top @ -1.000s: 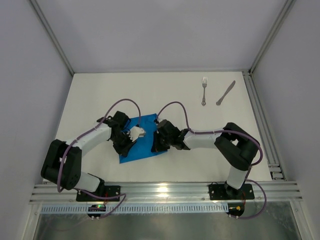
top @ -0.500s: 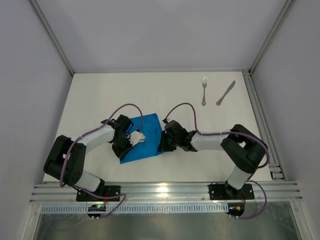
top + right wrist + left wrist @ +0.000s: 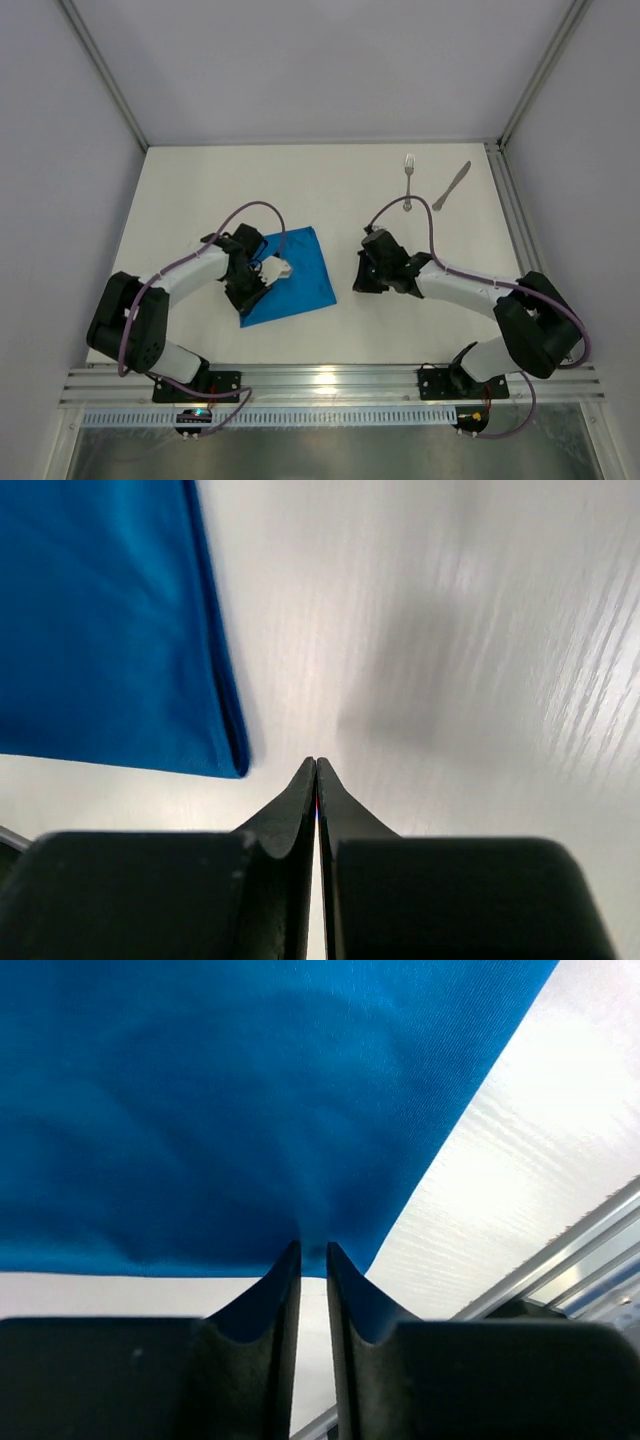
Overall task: Fold the napkin into a case and place the utensils inside
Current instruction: Smooth out the square-folded napkin at the center of the board.
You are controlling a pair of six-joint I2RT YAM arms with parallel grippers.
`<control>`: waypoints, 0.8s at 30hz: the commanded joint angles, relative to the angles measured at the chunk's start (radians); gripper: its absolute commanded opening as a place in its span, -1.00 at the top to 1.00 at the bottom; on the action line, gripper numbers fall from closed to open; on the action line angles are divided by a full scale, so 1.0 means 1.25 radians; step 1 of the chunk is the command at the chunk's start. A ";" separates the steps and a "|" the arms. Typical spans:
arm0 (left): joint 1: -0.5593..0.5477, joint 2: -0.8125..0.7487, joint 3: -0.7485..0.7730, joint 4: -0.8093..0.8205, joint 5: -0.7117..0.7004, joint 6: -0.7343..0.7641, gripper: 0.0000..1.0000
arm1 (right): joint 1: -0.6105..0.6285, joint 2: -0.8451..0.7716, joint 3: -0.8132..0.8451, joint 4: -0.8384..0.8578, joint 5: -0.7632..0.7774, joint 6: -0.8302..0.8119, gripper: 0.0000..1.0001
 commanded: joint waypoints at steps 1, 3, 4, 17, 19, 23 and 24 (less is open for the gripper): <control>0.000 -0.050 0.131 -0.035 0.034 -0.053 0.58 | 0.006 -0.068 0.123 -0.097 0.073 -0.079 0.93; 0.000 -0.080 0.183 -0.073 0.040 -0.073 0.53 | 0.014 -0.070 0.180 -0.098 0.074 -0.092 0.93; 0.000 -0.089 0.205 -0.084 0.040 -0.077 0.52 | 0.022 -0.068 0.200 -0.098 0.073 -0.102 0.93; 0.219 0.052 0.235 0.039 0.115 -0.097 0.67 | 0.224 0.176 0.323 0.348 -0.066 -0.079 0.93; 0.257 0.068 0.248 0.069 0.136 -0.096 0.67 | 0.247 0.237 0.351 0.377 -0.073 -0.092 0.93; 0.269 0.117 0.252 0.118 0.135 -0.082 0.67 | 0.265 0.334 0.433 0.374 -0.079 -0.110 0.93; 0.269 0.128 0.251 0.124 0.127 -0.081 0.67 | 0.267 0.369 0.441 0.383 -0.088 -0.103 0.93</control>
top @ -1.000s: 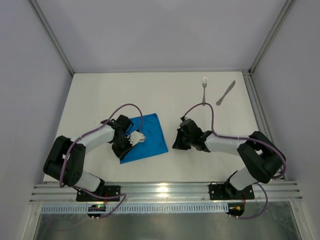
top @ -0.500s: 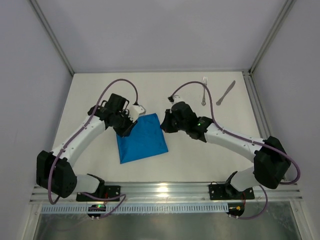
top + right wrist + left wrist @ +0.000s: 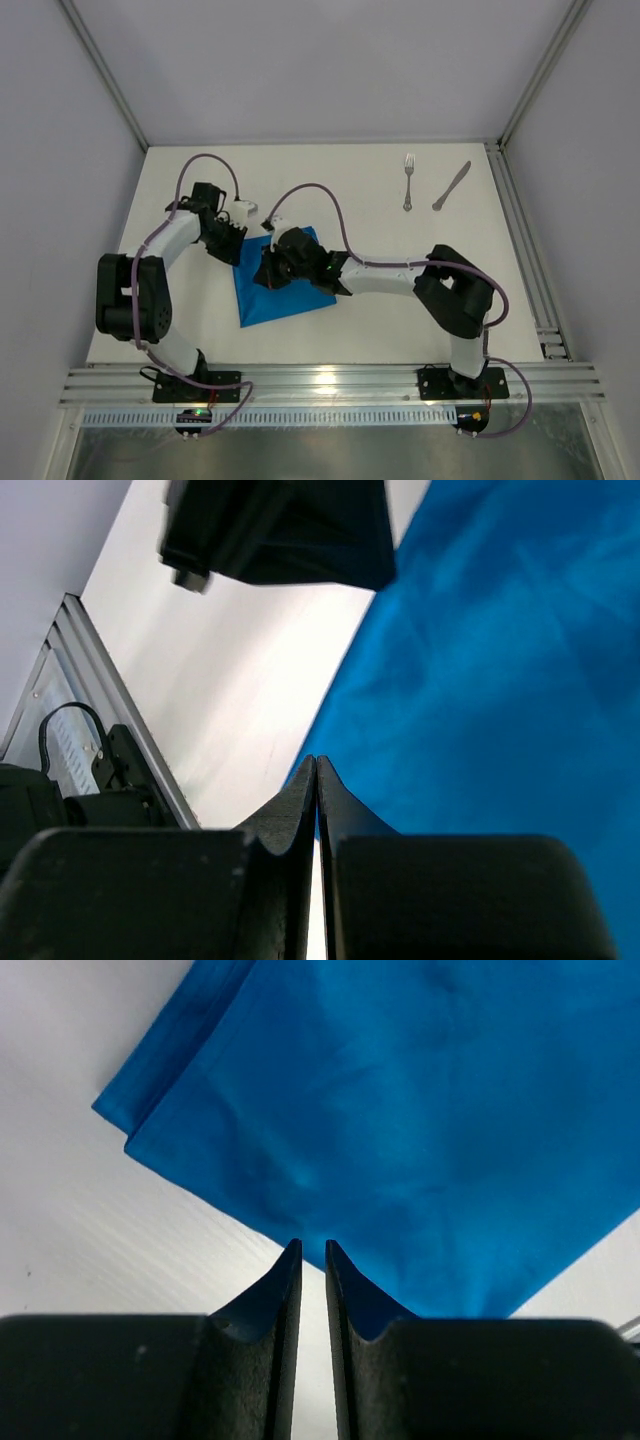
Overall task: Fold the napkin into a case and place the utensils inside
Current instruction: Smooth out the square-folded napkin at the center of the board.
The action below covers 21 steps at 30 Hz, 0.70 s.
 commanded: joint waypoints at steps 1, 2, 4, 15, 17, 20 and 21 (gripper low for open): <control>-0.001 0.030 0.016 0.070 0.020 0.010 0.67 | 0.003 0.056 0.064 0.094 -0.021 -0.012 0.93; 0.000 0.044 0.017 0.080 0.000 0.008 0.67 | 0.004 0.074 0.081 0.096 -0.030 -0.006 0.93; 0.009 0.081 0.023 0.094 -0.020 -0.008 0.68 | 0.012 0.119 0.104 0.103 -0.048 0.002 0.93; 0.018 0.142 0.046 0.143 -0.020 -0.034 0.68 | 0.063 0.260 0.146 -0.011 -0.086 -0.009 0.93; 0.022 0.148 0.051 0.142 -0.012 -0.040 0.68 | 0.063 0.248 0.107 -0.012 -0.090 -0.011 0.92; 0.029 0.166 0.076 0.139 0.001 -0.060 0.68 | 0.063 0.233 0.083 -0.053 -0.084 -0.037 0.93; 0.032 0.170 0.083 0.139 0.001 -0.064 0.68 | 0.063 0.231 0.082 -0.061 -0.084 -0.045 0.92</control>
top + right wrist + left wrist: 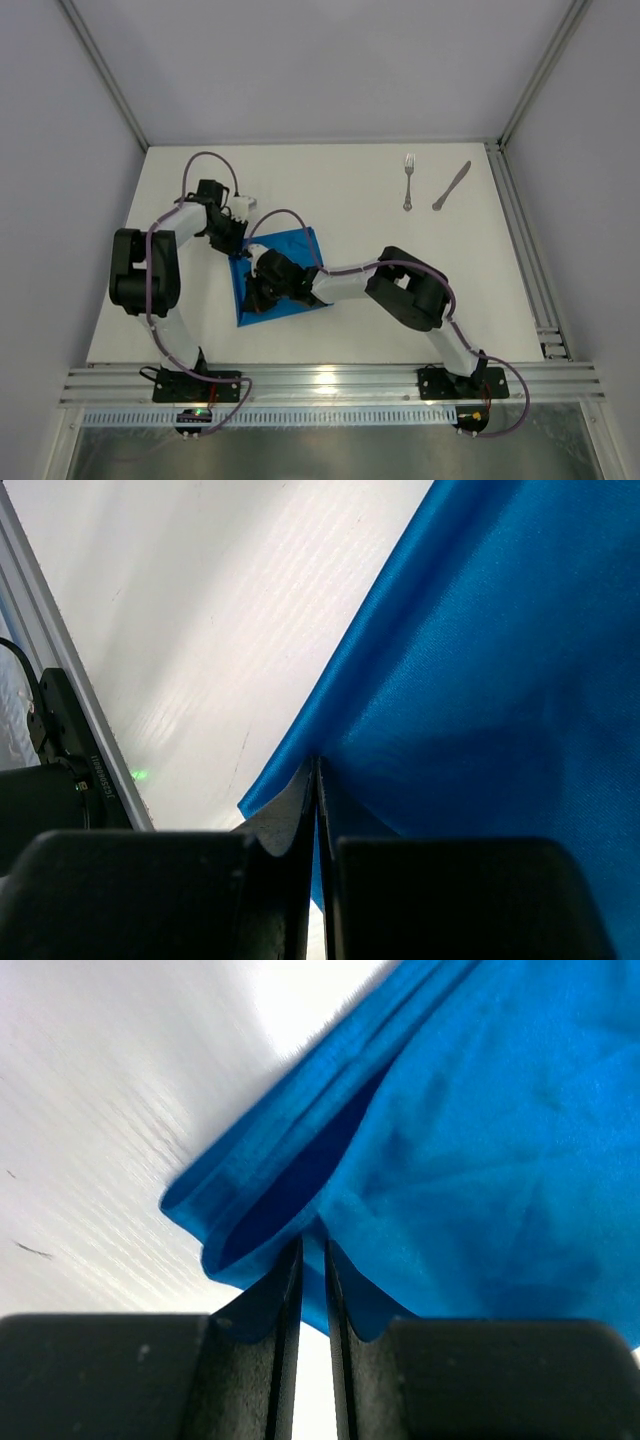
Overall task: Fold the napkin into a case and place the utensils inside
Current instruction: Smooth out the square-folded napkin at the center of the board.
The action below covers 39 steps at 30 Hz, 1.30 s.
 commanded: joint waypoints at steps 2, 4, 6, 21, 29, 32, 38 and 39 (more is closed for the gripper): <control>0.022 0.033 0.060 0.035 0.008 -0.033 0.68 | 0.001 -0.018 -0.045 -0.112 0.006 -0.054 0.92; 0.027 0.050 0.086 0.038 -0.002 -0.038 0.68 | 0.002 -0.021 -0.053 -0.114 0.004 -0.059 0.93; 0.036 0.077 0.105 0.037 -0.011 -0.036 0.68 | 0.001 -0.026 -0.060 -0.113 0.007 -0.057 0.93; 0.058 0.003 0.218 -0.038 0.103 -0.015 0.59 | -0.001 -0.032 -0.071 -0.088 0.013 -0.032 0.92; 0.058 -0.109 0.109 -0.114 0.129 0.040 0.69 | -0.002 -0.035 -0.067 -0.079 0.019 -0.027 0.93; 0.058 -0.124 0.019 -0.102 0.090 0.071 0.74 | -0.003 -0.037 -0.066 -0.077 0.020 -0.030 0.93; 0.059 -0.056 0.010 -0.038 0.042 0.065 0.74 | -0.008 -0.035 -0.067 -0.080 0.014 -0.031 0.93; 0.058 -0.037 0.015 -0.021 0.038 0.061 0.74 | -0.007 -0.037 -0.068 -0.080 0.014 -0.031 0.93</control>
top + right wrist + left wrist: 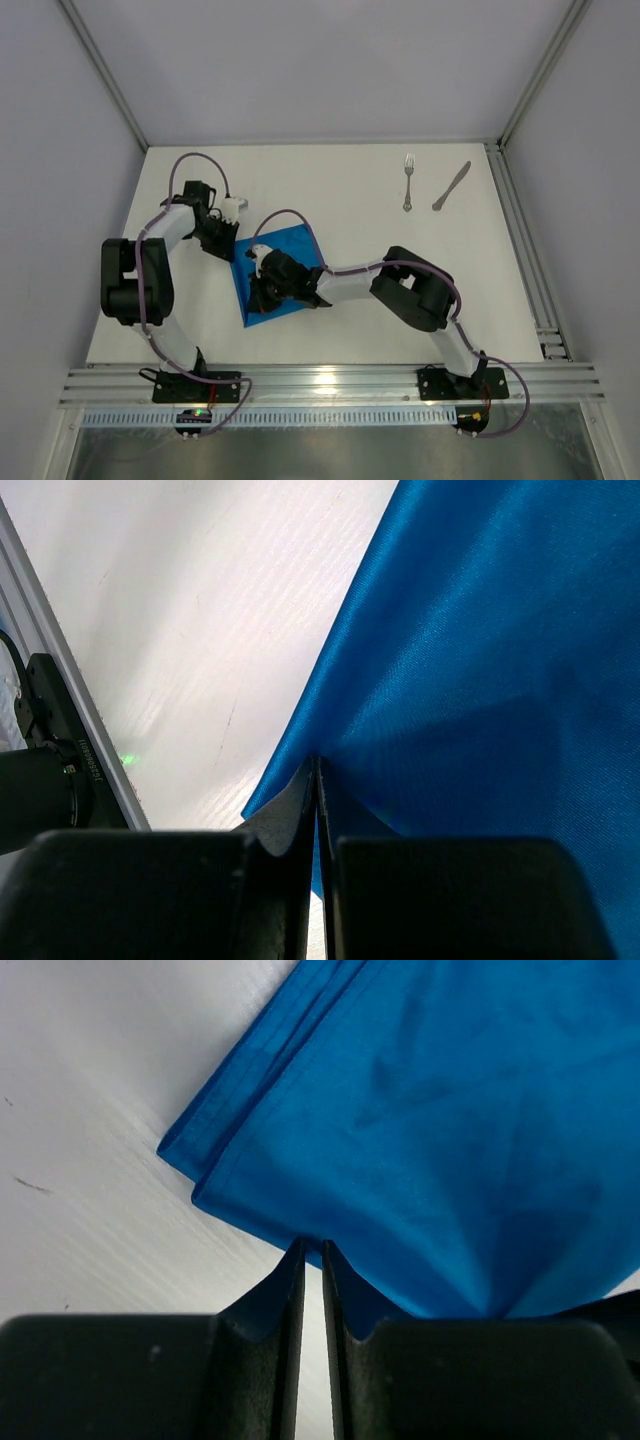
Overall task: Fold the napkin into a case and place the utensils inside
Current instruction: Smooth out the square-folded napkin at the center of the board.
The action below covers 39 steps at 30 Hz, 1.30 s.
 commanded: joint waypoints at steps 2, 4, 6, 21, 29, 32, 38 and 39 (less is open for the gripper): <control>0.005 0.043 0.035 0.064 -0.025 -0.003 0.75 | 0.001 -0.009 -0.025 -0.080 0.015 -0.016 0.92; 0.005 0.066 0.051 0.074 -0.029 -0.010 0.75 | 0.001 -0.009 -0.026 -0.082 0.015 -0.020 0.92; 0.005 0.087 0.057 0.084 -0.043 -0.018 0.75 | 0.001 -0.006 -0.027 -0.082 0.013 -0.021 0.93; 0.006 0.124 0.052 0.094 -0.020 -0.010 0.75 | 0.000 -0.095 0.011 -0.108 0.055 -0.096 0.92; 0.006 0.123 0.052 0.086 -0.005 -0.002 0.75 | -0.006 -0.010 0.112 -0.098 0.045 -0.086 0.92; 0.006 0.121 0.052 0.084 -0.004 0.001 0.75 | -0.014 0.022 0.130 -0.077 0.028 -0.068 0.92; 0.005 0.124 0.056 0.085 -0.008 -0.001 0.75 | -0.012 0.052 0.102 -0.069 -0.010 -0.047 0.93; 0.005 0.124 0.057 0.086 -0.009 -0.003 0.75 | -0.012 0.051 0.092 -0.066 -0.011 -0.043 0.93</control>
